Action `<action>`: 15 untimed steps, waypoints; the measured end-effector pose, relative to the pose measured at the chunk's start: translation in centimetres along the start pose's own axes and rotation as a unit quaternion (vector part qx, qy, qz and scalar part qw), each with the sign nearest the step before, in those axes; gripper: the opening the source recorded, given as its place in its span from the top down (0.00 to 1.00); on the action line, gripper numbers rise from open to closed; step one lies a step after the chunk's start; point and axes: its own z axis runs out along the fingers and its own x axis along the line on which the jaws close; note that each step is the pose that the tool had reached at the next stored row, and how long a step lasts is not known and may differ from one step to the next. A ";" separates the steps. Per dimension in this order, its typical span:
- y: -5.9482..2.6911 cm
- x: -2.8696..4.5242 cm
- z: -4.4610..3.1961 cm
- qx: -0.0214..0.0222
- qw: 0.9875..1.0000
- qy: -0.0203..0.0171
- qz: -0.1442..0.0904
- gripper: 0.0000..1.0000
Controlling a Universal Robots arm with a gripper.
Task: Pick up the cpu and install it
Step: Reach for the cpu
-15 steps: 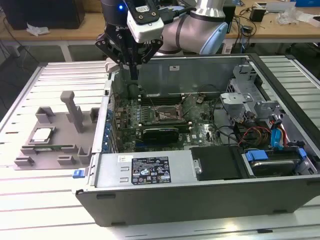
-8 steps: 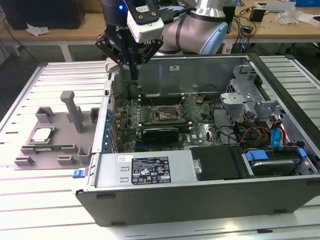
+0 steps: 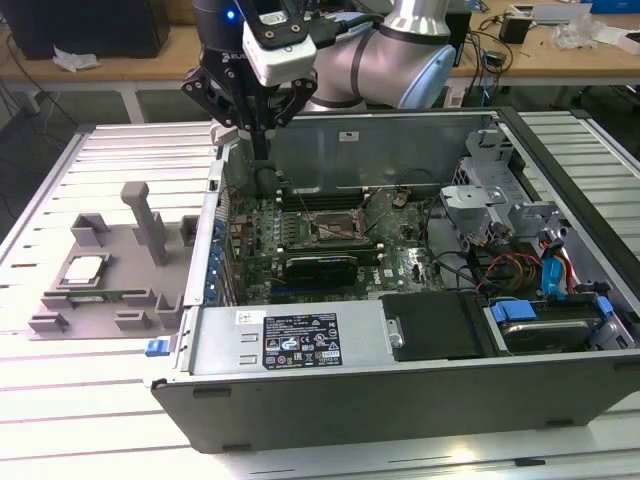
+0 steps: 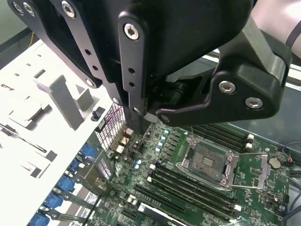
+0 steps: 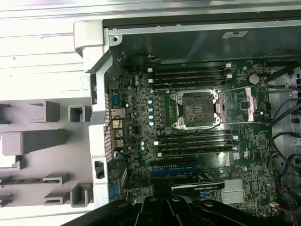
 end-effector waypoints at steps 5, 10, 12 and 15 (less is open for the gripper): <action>-0.04 0.68 -0.02 0.000 1.000 0.000 0.000 0.89; -0.07 1.36 -0.03 0.000 1.000 0.000 0.000 0.89; -0.09 1.74 -0.04 0.000 1.000 0.000 0.000 0.89; -0.11 2.15 -0.06 0.000 1.000 0.000 0.000 0.89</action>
